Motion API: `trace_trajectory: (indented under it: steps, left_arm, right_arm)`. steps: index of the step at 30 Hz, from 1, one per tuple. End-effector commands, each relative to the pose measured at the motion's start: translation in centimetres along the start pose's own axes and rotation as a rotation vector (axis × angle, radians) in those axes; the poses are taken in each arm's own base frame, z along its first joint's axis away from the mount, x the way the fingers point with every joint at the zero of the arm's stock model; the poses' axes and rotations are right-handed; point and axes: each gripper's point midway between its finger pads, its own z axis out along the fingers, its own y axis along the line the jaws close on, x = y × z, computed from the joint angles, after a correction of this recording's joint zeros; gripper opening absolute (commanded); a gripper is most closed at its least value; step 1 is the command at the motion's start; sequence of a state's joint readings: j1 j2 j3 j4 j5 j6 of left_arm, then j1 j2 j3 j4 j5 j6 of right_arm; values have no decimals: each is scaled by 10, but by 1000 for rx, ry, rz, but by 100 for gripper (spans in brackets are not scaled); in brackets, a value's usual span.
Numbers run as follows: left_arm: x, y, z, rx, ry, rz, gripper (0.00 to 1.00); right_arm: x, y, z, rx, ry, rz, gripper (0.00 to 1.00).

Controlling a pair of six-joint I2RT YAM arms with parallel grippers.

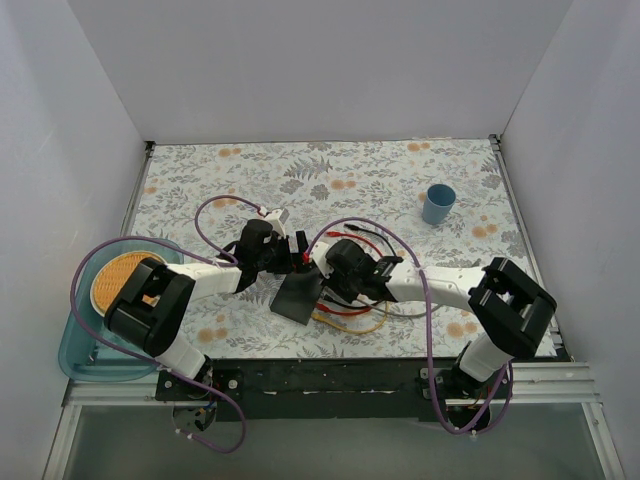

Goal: Insert the plug into the switch port

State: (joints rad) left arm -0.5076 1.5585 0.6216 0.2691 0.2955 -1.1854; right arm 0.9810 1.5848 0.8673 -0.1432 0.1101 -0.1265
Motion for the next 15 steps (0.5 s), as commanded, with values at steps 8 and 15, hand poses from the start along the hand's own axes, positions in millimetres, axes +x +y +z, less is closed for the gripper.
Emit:
trace_trajectory:
  steps: [8, 15]
  left_arm:
    - [8, -5, 1, 33, 34, -3, 98]
    - [10, -9, 1, 59, 42, -1, 98]
  right_arm:
    - [-20, 7, -5, -27, -104, 13, 1]
    - [-26, 6, 0, -18, -156, 35, 1]
